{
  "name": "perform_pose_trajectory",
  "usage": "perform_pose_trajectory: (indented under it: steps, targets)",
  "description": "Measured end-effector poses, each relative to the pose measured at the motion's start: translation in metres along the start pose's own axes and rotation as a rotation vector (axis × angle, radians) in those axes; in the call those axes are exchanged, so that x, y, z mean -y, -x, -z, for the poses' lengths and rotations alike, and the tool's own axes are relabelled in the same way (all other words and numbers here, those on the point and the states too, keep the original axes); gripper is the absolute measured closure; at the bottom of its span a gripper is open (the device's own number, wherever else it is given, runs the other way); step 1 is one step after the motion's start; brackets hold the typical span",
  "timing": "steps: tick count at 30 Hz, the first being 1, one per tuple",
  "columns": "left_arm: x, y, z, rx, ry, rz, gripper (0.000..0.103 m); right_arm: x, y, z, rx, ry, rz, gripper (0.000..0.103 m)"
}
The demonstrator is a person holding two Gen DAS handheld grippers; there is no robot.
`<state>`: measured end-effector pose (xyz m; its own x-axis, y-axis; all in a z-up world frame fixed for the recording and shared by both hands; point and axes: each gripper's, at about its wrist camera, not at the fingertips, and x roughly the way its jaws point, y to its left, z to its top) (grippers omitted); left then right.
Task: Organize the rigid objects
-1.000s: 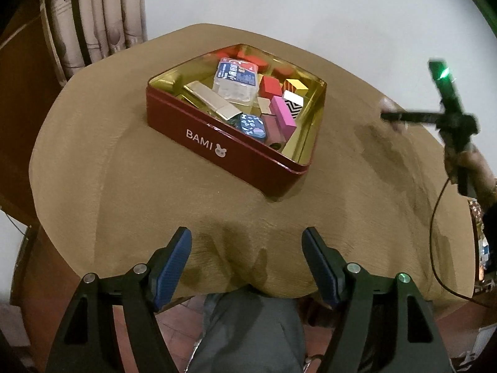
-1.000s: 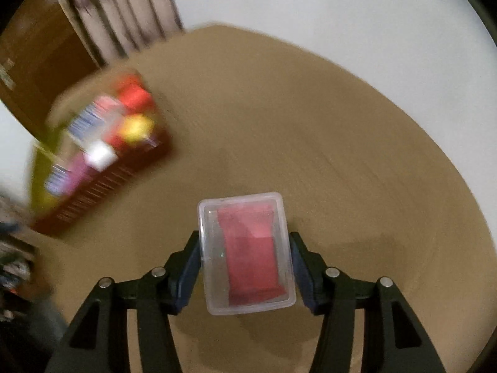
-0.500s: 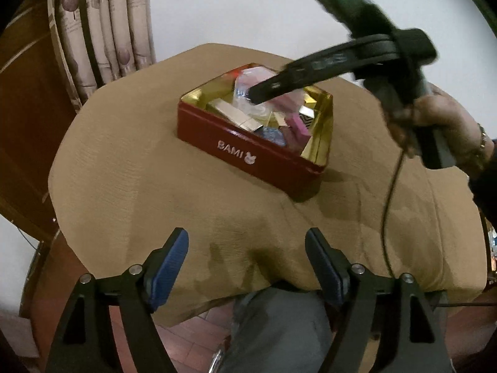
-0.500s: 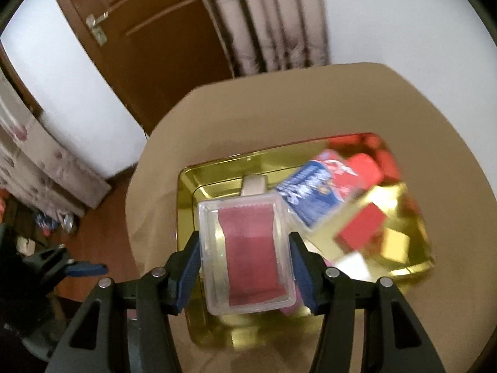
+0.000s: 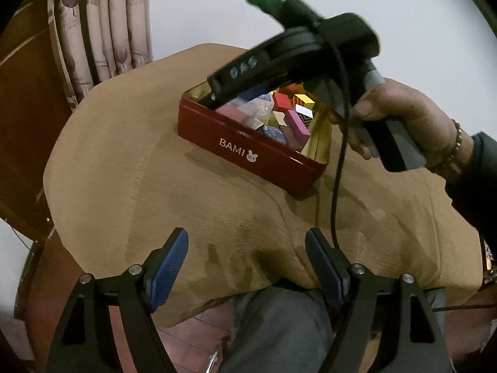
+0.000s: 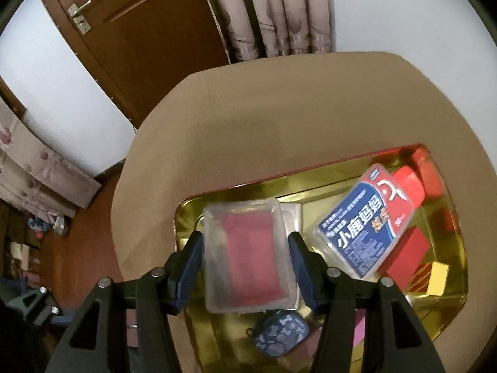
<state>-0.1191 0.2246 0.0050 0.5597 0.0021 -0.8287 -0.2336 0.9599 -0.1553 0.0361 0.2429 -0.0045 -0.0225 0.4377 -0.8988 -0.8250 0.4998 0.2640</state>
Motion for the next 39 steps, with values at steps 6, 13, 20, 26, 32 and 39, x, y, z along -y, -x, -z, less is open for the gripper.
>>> perform_pose_trajectory:
  steps: [6,13,20,26,32,39]
  targets:
    - [0.000,0.004,-0.004,0.027,0.011,-0.014,0.029,0.004,0.060,0.039,0.266,-0.108,0.122,0.046]
    - [0.016,0.023,-0.039,0.208,-0.071,-0.123,0.029,-0.023,0.099,0.121,0.487,-0.196,0.576,0.043]
    - [0.037,0.022,-0.055,0.429,-0.172,-0.160,0.021,-0.031,0.107,0.168,0.637,-0.311,0.803,0.026]
    - [0.038,0.000,-0.056,0.443,-0.152,-0.118,0.021,-0.028,0.117,0.198,0.725,-0.432,0.792,0.026]
    - [0.035,-0.003,-0.048,0.472,-0.142,-0.178,0.020,-0.032,0.114,0.206,0.724,-0.421,0.807,0.026]
    - [0.028,-0.004,-0.046,0.456,-0.113,-0.215,0.020,-0.027,0.107,0.203,0.717,-0.410,0.708,0.026]
